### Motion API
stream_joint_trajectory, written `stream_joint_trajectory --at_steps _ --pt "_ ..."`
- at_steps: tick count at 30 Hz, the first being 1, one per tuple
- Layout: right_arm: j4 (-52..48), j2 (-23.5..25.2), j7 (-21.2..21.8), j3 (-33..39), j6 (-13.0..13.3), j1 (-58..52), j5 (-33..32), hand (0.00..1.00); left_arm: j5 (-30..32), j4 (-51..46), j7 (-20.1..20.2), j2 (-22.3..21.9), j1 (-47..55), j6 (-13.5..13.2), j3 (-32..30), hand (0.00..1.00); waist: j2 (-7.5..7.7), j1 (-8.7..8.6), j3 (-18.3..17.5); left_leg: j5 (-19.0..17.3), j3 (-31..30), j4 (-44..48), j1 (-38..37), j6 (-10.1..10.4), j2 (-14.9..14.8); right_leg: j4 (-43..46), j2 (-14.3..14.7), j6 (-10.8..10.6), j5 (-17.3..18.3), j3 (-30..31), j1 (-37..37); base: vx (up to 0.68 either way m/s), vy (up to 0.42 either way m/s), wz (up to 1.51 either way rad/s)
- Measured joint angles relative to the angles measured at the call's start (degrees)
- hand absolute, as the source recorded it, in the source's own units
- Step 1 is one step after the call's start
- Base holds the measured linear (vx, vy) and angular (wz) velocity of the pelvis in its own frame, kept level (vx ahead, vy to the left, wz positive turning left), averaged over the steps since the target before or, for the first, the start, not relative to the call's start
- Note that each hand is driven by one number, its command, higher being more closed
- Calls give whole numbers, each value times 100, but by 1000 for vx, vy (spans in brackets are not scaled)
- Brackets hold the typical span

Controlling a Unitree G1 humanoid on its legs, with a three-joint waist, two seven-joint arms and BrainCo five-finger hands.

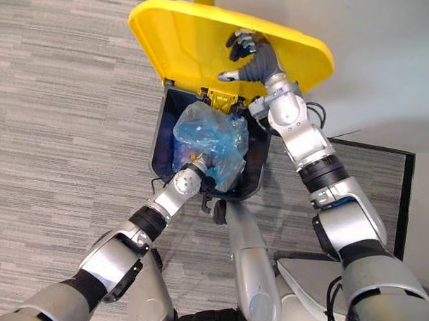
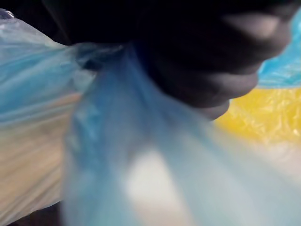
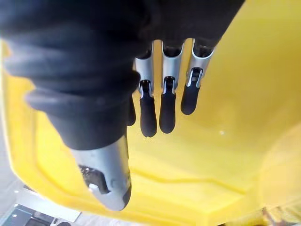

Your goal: Gather rubbish on tea table into small bin, then transfer packed bag to large trash can.

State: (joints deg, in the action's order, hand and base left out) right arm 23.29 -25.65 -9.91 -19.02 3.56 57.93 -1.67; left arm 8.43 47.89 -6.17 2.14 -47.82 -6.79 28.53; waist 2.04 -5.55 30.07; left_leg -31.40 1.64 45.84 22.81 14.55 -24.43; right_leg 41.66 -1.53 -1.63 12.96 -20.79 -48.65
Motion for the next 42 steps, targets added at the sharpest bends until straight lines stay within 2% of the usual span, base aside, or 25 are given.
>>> stream_joint_trajectory --at_steps 1,2,3,4,5,6,7,8,9,11,14,16,20,25,27,31,34,38,42 --pt "0 68 -5 0 1 0 0 0 94 57 -34 -2 8 23 -7 0 24 -7 -7 -5 10 -80 11 7 -18 22 -9 -16 10 13 -9 -32 -78 49" --pt "0 123 -8 -2 3 -6 0 0 283 150 -42 -20 21 80 -9 0 191 -78 -45 30 39 -77 17 83 72 16 -42 119 -104 175 -101 -47 -166 59" --pt "-44 173 -5 3 16 61 2 0 426 175 -71 -94 28 157 -184 0 210 -25 -41 38 18 427 148 98 82 -21 -19 382 -86 124 -122 -33 -155 42" --pt "-124 216 -5 2 18 61 5 0 522 217 -130 -113 12 186 -293 0 211 19 -40 18 39 673 160 56 98 -102 40 333 -85 92 -127 -39 -140 -10" --pt "-307 322 -6 -4 43 38 7 0 664 307 -214 -109 -42 268 -474 0 177 33 -32 -57 66 1036 171 -179 161 53 30 -317 54 -3 -240 0 0 0" --pt "-394 331 -10 -14 71 -5 8 0 831 369 -263 -172 -35 350 -597 0 240 -113 -63 -114 352 1081 3 -214 181 1169 60 484 -385 1086 -567 15 -10 47" --pt "-394 335 -26 7 96 -30 12 0 884 374 -275 -201 -25 379 -642 0 265 -262 -69 -400 395 981 -70 59 158 1141 56 520 -161 1335 -442 23 -25 75" --pt "-371 345 -63 -2 94 -17 16 0 1033 392 -287 -190 -61 416 -709 0 344 -259 -37 -619 356 799 -16 49 103 1185 92 567 -327 1323 -612 6 -55 31" --pt "-280 427 -65 -3 91 -16 27 0 1098 452 -302 -188 -30 495 -783 0 394 -79 -34 -621 372 785 -3 53 42 1038 170 641 -453 1288 -637 -8 -55 -11" --pt "-190 539 -64 -14 90 -23 61 0 1250 476 -351 -195 9 644 -920 0 388 -13 -37 -636 403 774 -24 76 45 931 181 642 -520 1295 -603 -32 -27 -18" --pt "-191 531 -68 -22 93 -111 171 0 1441 469 -444 -207 33 659 -1140 0 380 -16 -43 -639 414 650 -97 52 36 598 217 490 -693 1300 -408 -58 35 -6" --pt "-193 533 -75 -22 94 -298 227 0 1577 444 -520 -264 153 707 -1231 0 380 -10 -63 -638 441 412 -213 49 87 380 151 522 -853 1284 -238 -43 61 16" --pt "-193 552 -13 -23 94 -409 240 0 1707 444 -524 -292 183 862 -1353 0 378 22 -66 -627 421 290 -314 52 147 325 102 535 -882 1280 -135 12 22 8" --pt "-188 515 10 -18 93 -617 343 0 1724 439 -506 -289 172 869 -1342 0 375 12 -68 -453 431 -98 -545 59 257 196 31 535 -884 1272 49 56 -3 8" --pt "-137 490 20 -12 87 -774 358 0 1703 410 -500 -272 173 869 -1275 0 326 22 -113 -415 419 -215 -633 64 259 131 32 535 -884 1240 130 53 -2 5" --pt "214 482 38 5 24 -1090 426 0 1483 -43 -487 -160 276 834 -1031 0 135 54 -418 -359 375 -364 -646 55 294 102 19 534 -884 1222 139 45 10 5" --pt "362 396 149 49 -23 -1329 463 0 1108 -627 -488 23 485 666 -1011 0 64 129 -500 -297 291 -491 -731 56 356 89 -29 535 -883 1184 218 19 4 13" --pt "512 247 292 335 -114 -1977 662 0 570 -1514 -364 604 1365 501 -1159 0 35 155 -533 -146 13 -813 -1064 44 414 -231 -56 528 -885 982 776 -38 17 26" --pt "511 136 475 669 -159 -2559 797 0 211 -1911 -103 1058 2641 366 -1771 0 -185 215 -911 -21 25 -1167 -1283 29 482 -422 -60 471 -917 983 957 -4 18 6"
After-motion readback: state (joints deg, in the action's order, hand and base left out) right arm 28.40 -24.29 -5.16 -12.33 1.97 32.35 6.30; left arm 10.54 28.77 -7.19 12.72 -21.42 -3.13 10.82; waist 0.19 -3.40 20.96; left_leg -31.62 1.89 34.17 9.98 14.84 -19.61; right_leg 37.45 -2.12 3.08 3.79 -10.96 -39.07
